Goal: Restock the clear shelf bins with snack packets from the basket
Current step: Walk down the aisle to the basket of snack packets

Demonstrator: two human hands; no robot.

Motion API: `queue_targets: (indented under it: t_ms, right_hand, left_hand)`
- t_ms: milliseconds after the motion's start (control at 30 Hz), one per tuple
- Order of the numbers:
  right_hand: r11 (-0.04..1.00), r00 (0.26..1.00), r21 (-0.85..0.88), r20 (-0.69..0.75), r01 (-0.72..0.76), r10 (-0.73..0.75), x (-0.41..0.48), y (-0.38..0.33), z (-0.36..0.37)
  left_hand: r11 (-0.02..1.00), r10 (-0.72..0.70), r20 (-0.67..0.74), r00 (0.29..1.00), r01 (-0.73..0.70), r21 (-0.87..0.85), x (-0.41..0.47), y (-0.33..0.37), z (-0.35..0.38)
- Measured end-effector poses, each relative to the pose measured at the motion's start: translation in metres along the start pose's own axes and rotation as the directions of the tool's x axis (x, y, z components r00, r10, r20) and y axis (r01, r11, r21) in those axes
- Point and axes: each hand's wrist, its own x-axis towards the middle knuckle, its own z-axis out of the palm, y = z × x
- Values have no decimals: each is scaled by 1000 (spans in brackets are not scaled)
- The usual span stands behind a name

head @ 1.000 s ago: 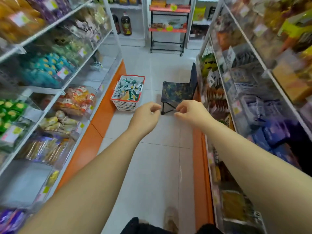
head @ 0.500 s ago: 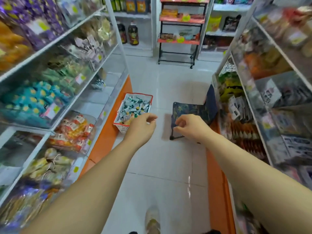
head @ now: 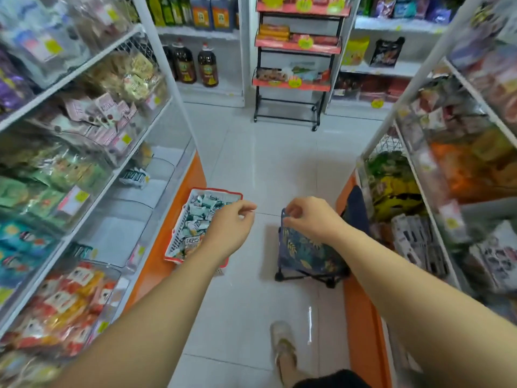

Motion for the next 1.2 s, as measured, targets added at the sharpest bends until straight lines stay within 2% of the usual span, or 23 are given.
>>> queue_targets:
  t_ms: [200, 367, 700, 900, 1067, 1200]
  right_hand:
    - [994, 990, -28, 90, 109, -106, 130, -21, -35]
    - [976, 968, -60, 158, 209, -197, 230, -51, -29]
    - [965, 946, -84, 236, 248, -223, 411, -100, -35]
    - [948, 915, -86, 300, 306, -268, 504, -127, -43]
    - [888, 822, -90, 429, 452, -374, 591, -163, -30]
    - [809, 714, -123, 559, 575, -422, 660, -182, -21]
  left_hand:
    - [995, -79, -95, 992, 73, -61, 100, 4, -25]
    - [983, -166, -139, 976, 154, -96, 168, -14, -58]
    - [982, -184, -189, 964, 171, -83, 335, -43, -134]
    - [964, -260, -194, 946, 242, -109, 399, -57, -160]
    - [919, -385, -298, 873, 332, -214, 442, -81, -173]
    - [835, -542, -379, 750, 429, -344, 482, -91, -174]
